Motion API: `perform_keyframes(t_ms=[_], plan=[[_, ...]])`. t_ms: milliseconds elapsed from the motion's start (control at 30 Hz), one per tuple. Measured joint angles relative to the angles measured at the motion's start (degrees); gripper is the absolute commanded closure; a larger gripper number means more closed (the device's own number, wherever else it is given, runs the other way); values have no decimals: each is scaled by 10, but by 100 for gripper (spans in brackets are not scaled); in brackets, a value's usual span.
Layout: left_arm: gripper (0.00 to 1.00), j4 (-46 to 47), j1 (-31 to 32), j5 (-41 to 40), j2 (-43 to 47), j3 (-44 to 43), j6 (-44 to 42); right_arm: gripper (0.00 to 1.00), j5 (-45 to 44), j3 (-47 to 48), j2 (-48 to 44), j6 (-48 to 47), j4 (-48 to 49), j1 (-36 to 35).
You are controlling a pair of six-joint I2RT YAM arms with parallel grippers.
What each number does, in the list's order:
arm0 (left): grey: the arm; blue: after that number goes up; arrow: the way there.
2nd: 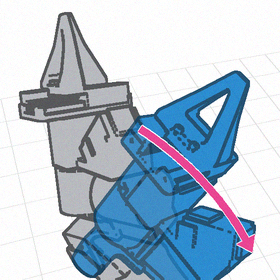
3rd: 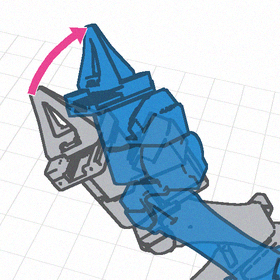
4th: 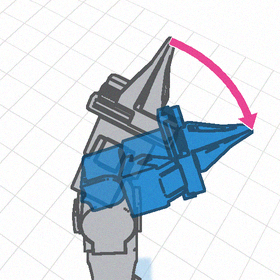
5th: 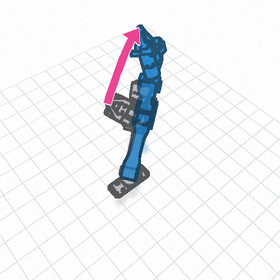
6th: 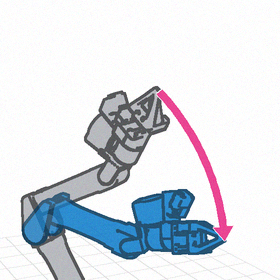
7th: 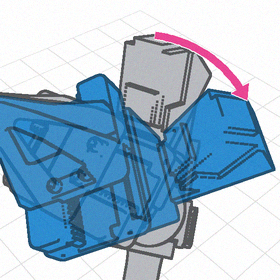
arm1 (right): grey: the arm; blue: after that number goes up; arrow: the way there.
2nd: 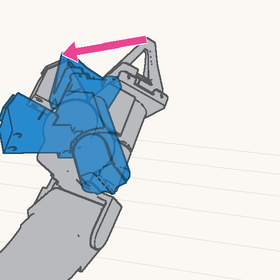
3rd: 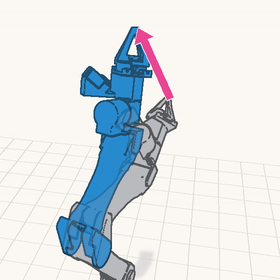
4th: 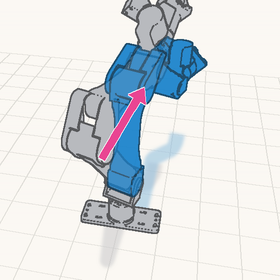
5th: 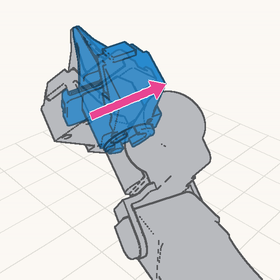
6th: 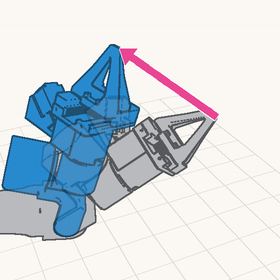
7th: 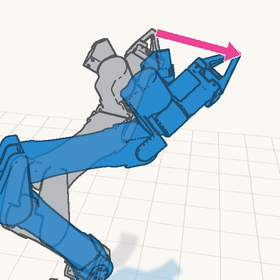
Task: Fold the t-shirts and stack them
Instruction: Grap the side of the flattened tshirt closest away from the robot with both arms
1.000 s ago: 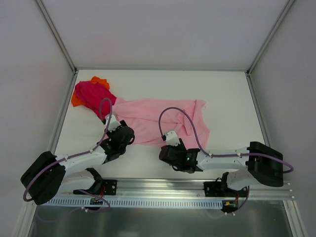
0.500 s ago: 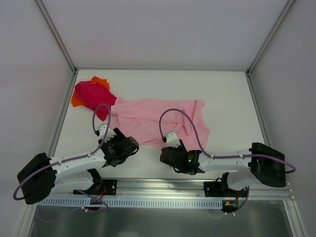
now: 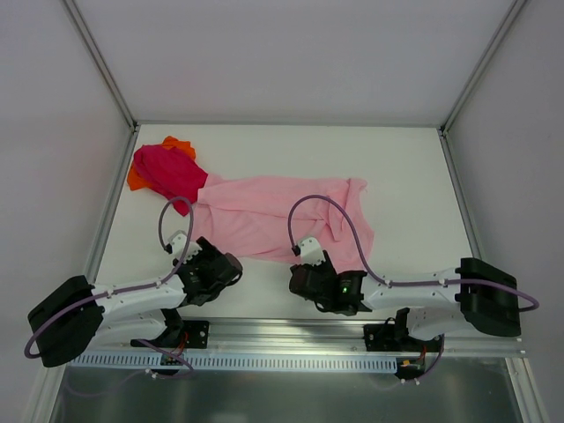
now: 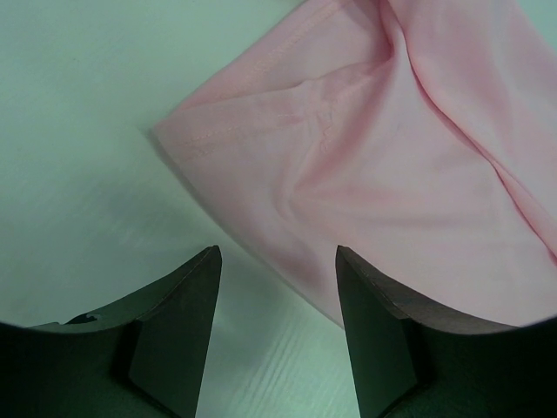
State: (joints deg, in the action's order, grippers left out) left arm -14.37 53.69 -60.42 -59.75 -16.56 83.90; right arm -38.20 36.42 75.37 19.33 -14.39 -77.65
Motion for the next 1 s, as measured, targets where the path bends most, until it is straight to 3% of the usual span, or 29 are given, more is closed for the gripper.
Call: perform_keyframes(t_ms=[367, 400, 433, 500, 600, 1000], plan=[[44, 65, 0, -15, -76, 11, 30, 44, -8, -2, -11, 13, -23, -14], [48, 68, 0, -17, -80, 11, 34, 44, -9, -2, -15, 14, -26, -15], [63, 70, 0, -19, -83, 12, 41, 44, -11, -2, -19, 15, -27, -16], [83, 74, 0, -17, -87, 14, 54, 44, -16, -3, -25, 17, -29, -17], [99, 74, 0, -16, -91, 19, 64, 43, -19, -4, -27, 19, -30, -17], [100, 20, 17, -19, -44, 20, 97, 41, -42, -16, 27, 56, -31, -18]])
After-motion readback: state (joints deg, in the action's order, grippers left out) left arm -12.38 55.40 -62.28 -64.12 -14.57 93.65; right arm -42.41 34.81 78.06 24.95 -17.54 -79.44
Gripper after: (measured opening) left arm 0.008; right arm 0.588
